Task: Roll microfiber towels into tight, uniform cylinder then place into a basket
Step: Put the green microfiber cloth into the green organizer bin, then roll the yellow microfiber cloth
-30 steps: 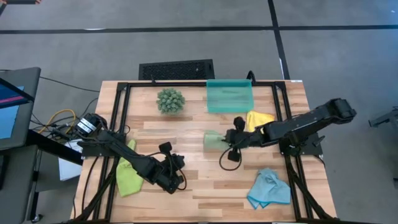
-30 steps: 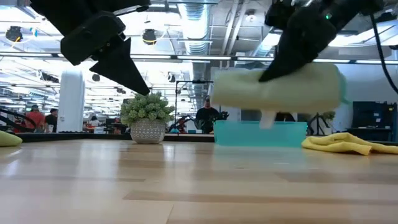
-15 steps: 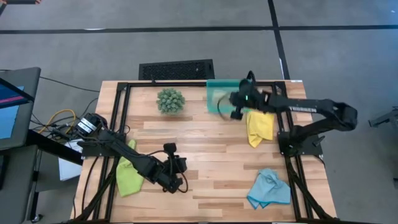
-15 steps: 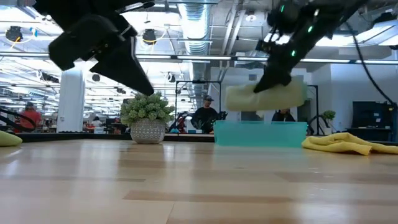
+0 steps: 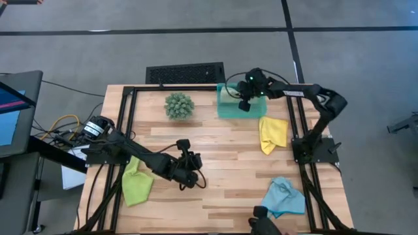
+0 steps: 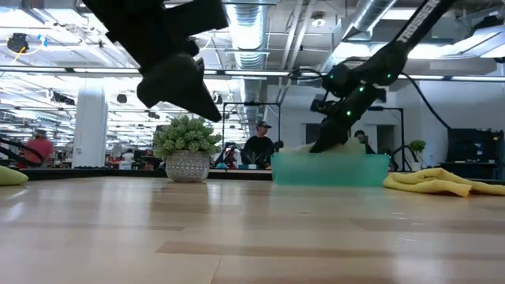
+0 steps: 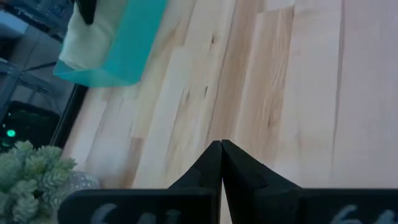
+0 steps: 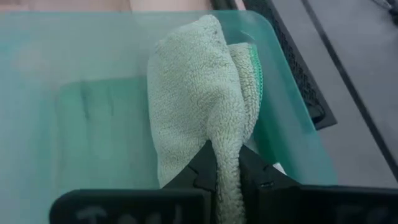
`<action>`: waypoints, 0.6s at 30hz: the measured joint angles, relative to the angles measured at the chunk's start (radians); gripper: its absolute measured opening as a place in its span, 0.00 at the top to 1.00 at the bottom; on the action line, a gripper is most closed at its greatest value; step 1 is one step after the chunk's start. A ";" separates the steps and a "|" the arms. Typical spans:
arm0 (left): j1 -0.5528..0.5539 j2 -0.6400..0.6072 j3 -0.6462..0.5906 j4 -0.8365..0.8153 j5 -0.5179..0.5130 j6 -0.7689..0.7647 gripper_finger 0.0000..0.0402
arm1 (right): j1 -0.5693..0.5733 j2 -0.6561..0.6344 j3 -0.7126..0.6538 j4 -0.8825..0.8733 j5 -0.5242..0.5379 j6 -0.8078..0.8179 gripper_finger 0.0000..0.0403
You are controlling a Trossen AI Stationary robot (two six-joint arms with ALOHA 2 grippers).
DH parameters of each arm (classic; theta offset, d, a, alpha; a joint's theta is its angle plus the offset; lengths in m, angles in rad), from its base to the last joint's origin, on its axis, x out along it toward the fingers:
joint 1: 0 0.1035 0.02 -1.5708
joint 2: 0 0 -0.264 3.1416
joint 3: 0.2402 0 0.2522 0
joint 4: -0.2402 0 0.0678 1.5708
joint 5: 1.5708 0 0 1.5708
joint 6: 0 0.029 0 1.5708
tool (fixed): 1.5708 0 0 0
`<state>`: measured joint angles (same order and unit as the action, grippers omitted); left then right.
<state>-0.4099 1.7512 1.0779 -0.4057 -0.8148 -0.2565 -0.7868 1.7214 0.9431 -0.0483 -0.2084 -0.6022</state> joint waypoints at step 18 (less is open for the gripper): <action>0.063 -0.011 0.074 0.014 0.150 0.303 1.00 | -0.033 -0.010 0.094 -0.076 0.106 -0.020 0.35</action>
<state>-0.3466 1.7405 1.1523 -0.3918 -0.6645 0.0464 -0.8197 1.7114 1.0374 -0.1244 -0.1029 -0.6225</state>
